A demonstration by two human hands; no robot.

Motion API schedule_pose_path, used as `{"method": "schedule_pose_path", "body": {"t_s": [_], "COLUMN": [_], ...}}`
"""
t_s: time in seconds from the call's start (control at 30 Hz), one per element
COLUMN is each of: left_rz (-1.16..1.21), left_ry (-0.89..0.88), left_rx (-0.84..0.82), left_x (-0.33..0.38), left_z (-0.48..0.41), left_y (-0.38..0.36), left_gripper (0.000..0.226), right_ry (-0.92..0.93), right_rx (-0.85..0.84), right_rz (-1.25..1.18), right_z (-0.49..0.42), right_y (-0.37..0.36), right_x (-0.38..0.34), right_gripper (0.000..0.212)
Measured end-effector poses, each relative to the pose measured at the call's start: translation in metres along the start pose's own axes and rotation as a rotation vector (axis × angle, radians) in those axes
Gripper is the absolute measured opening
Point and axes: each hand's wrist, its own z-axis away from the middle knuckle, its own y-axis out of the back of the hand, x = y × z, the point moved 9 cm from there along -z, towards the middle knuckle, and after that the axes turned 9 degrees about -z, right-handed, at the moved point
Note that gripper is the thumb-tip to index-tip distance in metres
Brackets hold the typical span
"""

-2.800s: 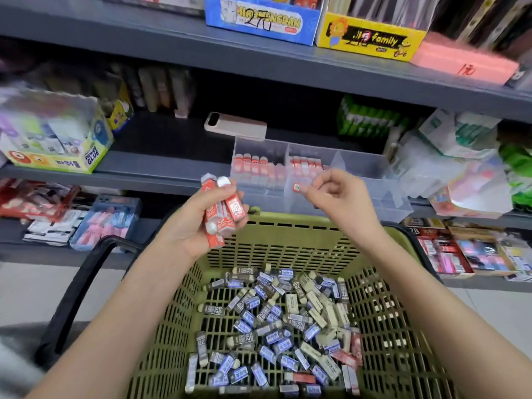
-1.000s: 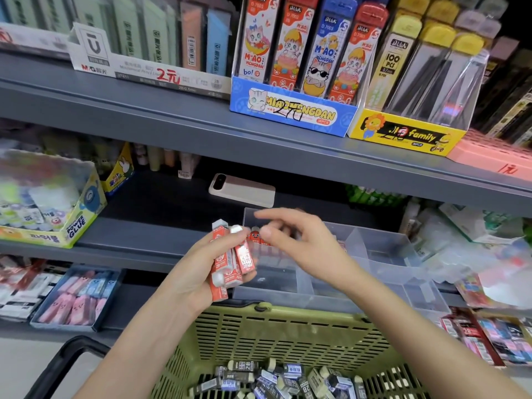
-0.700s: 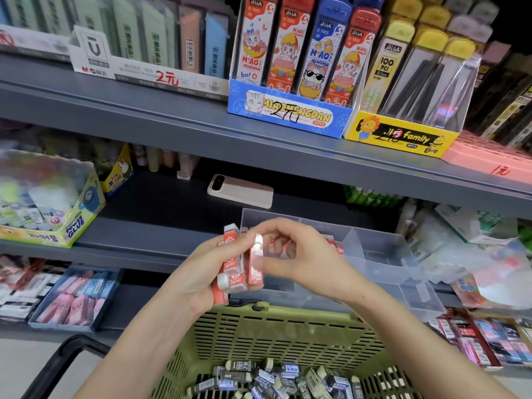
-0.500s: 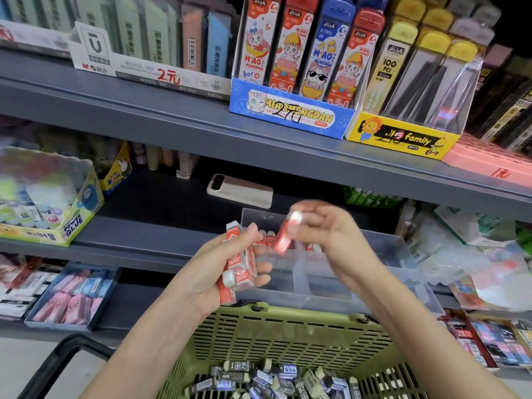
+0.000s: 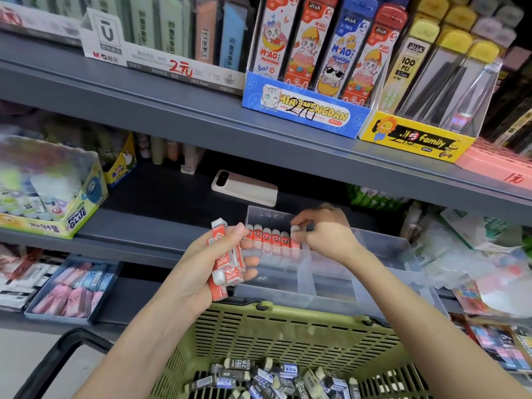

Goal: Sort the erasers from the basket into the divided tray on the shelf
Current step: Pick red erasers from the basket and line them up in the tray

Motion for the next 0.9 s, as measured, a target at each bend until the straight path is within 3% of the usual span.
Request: {"method": "schedule_pose_path", "body": {"t_s": [0.2,0.37,0.43,0.47,0.53,0.6,0.73,0.9], "left_rz": [0.01,-0.022,-0.049,-0.063,-0.102,-0.153,-0.201,-0.115], "left_ry": [0.016,0.011,0.011,0.016,0.025,0.038,0.097,0.216], "left_rx": [0.013,0.002,-0.016,-0.027,-0.058,-0.097,-0.222,-0.247], "left_x": [-0.001,0.0,0.0,0.0,0.0,-0.002,-0.006,-0.017], "left_z": [0.002,0.002,0.003,0.003,0.003,0.003,0.009,0.015], "left_y": [0.0,0.0,-0.002,-0.004,-0.008,-0.011,-0.024,-0.036], "left_gripper": [0.048,0.042,0.039,0.041,0.051,0.063,0.06,0.063], "right_ry": [0.237,0.136,0.133,0.135,0.141,0.203,0.259,0.031], "right_rx": [-0.044,-0.184,-0.093,0.008,0.1,-0.035,-0.272,-0.265], "right_rz": [0.545,0.583,0.537,0.418,-0.065,-0.459,-0.728,-1.242], "right_z": [0.004,0.003,0.007,0.012,0.026,0.038,0.056,0.069], "right_y": [-0.01,-0.019,-0.011,-0.002,0.012,0.005,-0.01,-0.014], "right_x": [-0.012,-0.002,-0.014,-0.024,-0.044,-0.071,-0.103,-0.081], "right_gripper": [0.032,0.037,0.035,0.033,0.028,0.029,0.025,0.032]}}
